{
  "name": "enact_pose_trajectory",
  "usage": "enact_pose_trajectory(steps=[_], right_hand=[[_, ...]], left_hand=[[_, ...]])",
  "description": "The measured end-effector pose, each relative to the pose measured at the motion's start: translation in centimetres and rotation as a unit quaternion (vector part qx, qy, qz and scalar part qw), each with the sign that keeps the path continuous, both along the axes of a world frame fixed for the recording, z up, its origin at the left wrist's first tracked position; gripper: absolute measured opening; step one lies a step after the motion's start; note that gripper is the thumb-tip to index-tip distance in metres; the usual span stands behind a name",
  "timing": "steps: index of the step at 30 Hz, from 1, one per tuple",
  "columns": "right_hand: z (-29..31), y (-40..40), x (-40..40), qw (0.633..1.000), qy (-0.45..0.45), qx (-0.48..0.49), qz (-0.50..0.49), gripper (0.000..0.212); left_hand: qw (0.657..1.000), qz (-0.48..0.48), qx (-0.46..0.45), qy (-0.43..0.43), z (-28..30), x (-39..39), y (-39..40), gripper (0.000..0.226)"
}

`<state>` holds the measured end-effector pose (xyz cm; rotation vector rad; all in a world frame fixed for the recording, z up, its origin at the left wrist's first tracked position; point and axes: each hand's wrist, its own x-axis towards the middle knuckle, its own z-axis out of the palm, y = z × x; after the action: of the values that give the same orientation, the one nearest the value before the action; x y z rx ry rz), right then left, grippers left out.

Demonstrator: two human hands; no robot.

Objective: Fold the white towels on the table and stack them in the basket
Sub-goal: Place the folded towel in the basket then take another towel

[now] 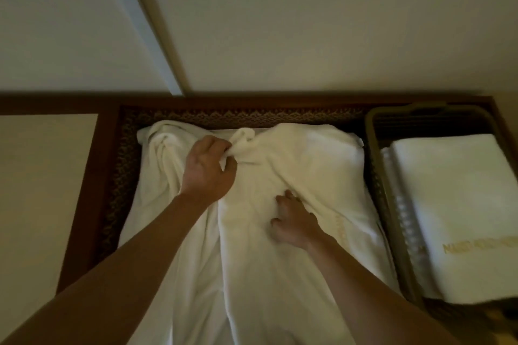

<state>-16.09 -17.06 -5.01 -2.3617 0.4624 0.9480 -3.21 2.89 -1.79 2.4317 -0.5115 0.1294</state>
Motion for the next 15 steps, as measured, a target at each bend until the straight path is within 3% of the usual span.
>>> enact_pose_trajectory(steps=[2, 4, 7, 9, 11, 15], right_hand=[[1.2, 0.1, -1.1, 0.996, -0.054, 0.019, -0.067, 0.075], [2.6, 0.6, -2.9, 0.976, -0.184, -0.002, -0.119, 0.093], [4.4, 1.0, -6.6, 0.923, -0.367, -0.086, -0.073, 0.112], [6.1, 1.3, -9.6, 0.903, -0.413, -0.119, 0.007, 0.095], [7.2, 1.5, -12.7, 0.892, -0.429, -0.126, 0.074, 0.057], [8.3, 2.5, -20.8, 0.954, -0.264, -0.102, 0.1, 0.031]], left_hand=[[0.993, -0.107, -0.034, -0.022, 1.4, -3.2, 0.5, 0.025], [0.975, -0.22, -0.044, 0.002, 2.6, -6.9, 1.0, 0.021], [0.952, -0.295, -0.047, 0.067, 4.2, -12.6, 2.0, 0.021], [0.942, -0.309, -0.06, 0.118, 6.0, -16.4, 2.4, 0.009], [0.937, -0.311, -0.071, 0.144, 7.7, -20.2, 2.9, 0.011], [0.936, -0.272, -0.077, 0.209, 10.0, -27.2, 4.7, 0.023]])
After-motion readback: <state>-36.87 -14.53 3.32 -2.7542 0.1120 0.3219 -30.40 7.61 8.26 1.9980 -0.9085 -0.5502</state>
